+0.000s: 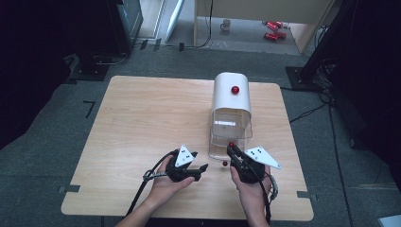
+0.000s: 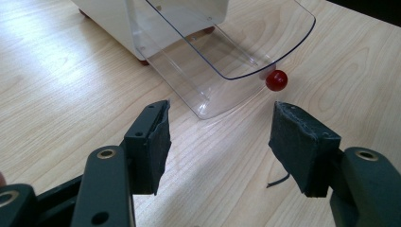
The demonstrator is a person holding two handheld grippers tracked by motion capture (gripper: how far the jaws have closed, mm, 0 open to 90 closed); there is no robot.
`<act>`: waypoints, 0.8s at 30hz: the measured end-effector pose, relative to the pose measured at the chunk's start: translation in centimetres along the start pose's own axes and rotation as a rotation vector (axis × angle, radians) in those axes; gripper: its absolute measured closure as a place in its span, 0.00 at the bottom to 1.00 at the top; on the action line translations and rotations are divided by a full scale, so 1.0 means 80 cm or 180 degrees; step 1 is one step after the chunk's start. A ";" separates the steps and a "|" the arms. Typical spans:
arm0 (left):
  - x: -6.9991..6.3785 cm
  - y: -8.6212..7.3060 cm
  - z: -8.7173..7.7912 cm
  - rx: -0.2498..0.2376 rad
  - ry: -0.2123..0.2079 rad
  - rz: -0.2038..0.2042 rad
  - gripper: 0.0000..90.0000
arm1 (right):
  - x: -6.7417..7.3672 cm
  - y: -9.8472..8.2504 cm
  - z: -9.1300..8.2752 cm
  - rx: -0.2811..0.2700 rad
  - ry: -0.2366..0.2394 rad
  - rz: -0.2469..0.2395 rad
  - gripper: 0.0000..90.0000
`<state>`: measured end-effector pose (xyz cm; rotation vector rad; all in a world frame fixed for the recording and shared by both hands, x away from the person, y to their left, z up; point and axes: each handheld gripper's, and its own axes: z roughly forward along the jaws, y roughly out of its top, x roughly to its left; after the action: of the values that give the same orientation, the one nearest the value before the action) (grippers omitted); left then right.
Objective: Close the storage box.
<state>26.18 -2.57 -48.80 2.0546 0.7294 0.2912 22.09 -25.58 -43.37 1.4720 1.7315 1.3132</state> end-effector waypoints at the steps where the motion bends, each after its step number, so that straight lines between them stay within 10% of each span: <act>1: 0.000 0.000 0.000 -0.0006 -0.0002 0.0001 0.43 | -0.002 0.004 0.006 -0.0009 -0.0016 -0.0011 0.86; 24: 0.004 -0.008 -0.005 0.0006 -0.0008 -0.0023 0.44 | -0.027 0.033 0.070 -0.0014 -0.0114 0.0060 0.86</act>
<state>25.97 -1.85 -49.14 2.0532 0.7358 0.2839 28.65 -25.80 -43.71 1.5039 1.6950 1.2918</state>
